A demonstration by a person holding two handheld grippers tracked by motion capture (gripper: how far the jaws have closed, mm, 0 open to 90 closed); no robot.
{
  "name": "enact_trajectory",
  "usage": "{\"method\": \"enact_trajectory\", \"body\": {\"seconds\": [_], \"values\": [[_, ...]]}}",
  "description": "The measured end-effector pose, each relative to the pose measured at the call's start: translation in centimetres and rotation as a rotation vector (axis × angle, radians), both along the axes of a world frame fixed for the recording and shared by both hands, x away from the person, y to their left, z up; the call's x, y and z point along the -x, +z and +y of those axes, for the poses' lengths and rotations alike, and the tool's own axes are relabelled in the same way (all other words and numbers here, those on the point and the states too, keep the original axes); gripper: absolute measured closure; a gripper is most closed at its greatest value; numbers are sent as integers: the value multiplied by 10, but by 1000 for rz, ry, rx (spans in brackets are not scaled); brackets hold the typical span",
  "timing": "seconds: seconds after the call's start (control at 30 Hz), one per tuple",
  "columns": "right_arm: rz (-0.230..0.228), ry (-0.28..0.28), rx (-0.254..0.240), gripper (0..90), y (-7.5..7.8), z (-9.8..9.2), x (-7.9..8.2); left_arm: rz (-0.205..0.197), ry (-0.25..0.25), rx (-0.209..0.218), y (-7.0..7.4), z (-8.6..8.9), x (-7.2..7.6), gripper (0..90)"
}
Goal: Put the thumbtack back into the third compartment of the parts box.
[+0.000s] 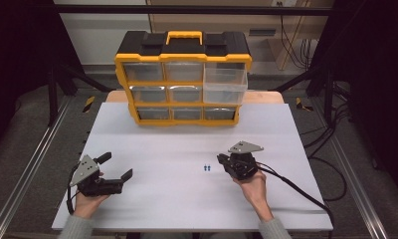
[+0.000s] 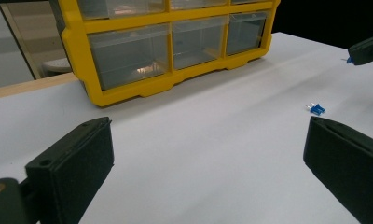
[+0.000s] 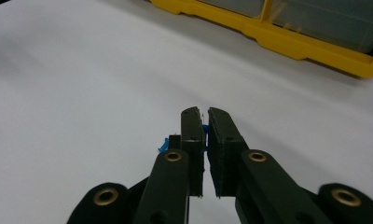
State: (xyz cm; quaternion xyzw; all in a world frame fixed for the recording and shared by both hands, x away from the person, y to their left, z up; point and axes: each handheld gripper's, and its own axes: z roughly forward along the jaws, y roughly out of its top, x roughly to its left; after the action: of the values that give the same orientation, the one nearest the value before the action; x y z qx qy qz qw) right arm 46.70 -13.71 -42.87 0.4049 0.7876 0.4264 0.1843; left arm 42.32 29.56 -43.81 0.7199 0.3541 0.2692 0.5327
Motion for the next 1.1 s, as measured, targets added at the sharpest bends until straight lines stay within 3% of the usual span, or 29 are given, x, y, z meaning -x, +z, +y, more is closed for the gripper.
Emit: {"method": "enact_trajectory", "body": {"seconds": [0.57, 1.1], "values": [[-55, -14, -43, 856, 33, -24, 2, 1, -1, -1, 0, -1, 0, 12], [-97, -13, -59, 856, 62, -34, 5, 4, -1, -1, -1, -1, 0, 12]]}}
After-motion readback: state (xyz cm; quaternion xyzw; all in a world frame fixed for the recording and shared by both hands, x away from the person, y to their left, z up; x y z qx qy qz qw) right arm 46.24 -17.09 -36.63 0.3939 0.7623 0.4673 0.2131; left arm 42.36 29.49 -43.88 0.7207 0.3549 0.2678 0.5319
